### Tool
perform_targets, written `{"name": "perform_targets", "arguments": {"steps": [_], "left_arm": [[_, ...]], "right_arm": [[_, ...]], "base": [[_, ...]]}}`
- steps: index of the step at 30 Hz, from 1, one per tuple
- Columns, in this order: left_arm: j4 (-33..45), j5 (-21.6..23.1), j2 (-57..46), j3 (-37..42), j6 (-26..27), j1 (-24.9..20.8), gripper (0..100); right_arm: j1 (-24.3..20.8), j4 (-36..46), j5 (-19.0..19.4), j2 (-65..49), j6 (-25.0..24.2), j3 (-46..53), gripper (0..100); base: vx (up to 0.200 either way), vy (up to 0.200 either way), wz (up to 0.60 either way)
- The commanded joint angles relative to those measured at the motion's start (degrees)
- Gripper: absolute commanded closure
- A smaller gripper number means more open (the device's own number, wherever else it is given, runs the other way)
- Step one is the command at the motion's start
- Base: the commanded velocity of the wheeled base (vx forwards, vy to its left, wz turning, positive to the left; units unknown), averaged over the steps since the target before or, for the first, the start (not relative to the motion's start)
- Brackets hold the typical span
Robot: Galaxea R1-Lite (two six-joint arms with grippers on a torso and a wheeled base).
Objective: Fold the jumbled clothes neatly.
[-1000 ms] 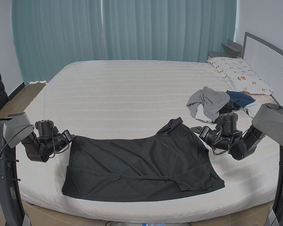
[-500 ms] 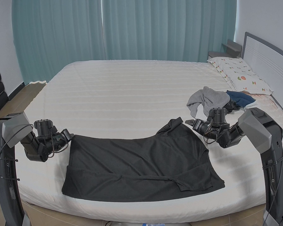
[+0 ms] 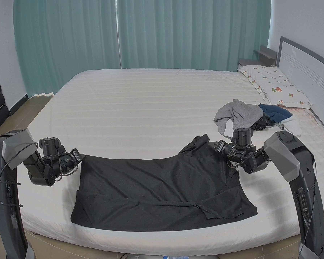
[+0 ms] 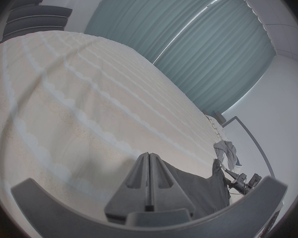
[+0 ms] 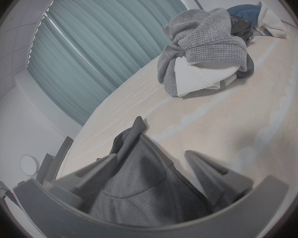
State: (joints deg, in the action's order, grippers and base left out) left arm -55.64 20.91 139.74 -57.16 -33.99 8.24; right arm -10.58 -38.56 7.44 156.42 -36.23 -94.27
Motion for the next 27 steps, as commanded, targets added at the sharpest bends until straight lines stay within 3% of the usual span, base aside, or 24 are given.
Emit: {"name": "perform_targets", "arguments": {"steps": [1, 14, 17, 27], "left_arm": [[0.0, 0.0, 0.1, 0.0, 0.1, 0.0, 100], [0.1, 0.0, 0.1, -0.3, 0.1, 0.1, 100], [0.1, -0.1, -0.1, -0.3, 0.1, 0.0, 100], [-1.4, -0.1, -2.1, -0.2, 0.0, 0.8, 100]], "right_arm": [[0.3, 0.0, -0.1, 0.2, -0.2, -0.7, 100], [2.7, -1.0, 1.0, -3.6, -0.8, 4.0, 100], [3.1, -4.2, 3.2, -4.8, -1.7, 6.6, 100], [3.9, -16.2, 4.0, -6.6, -4.1, 10.6, 100]], "base": [[0.0, 0.0, 0.0], [0.0, 0.0, 0.0], [0.0, 0.0, 0.0], [0.0, 0.0, 0.0]]}}
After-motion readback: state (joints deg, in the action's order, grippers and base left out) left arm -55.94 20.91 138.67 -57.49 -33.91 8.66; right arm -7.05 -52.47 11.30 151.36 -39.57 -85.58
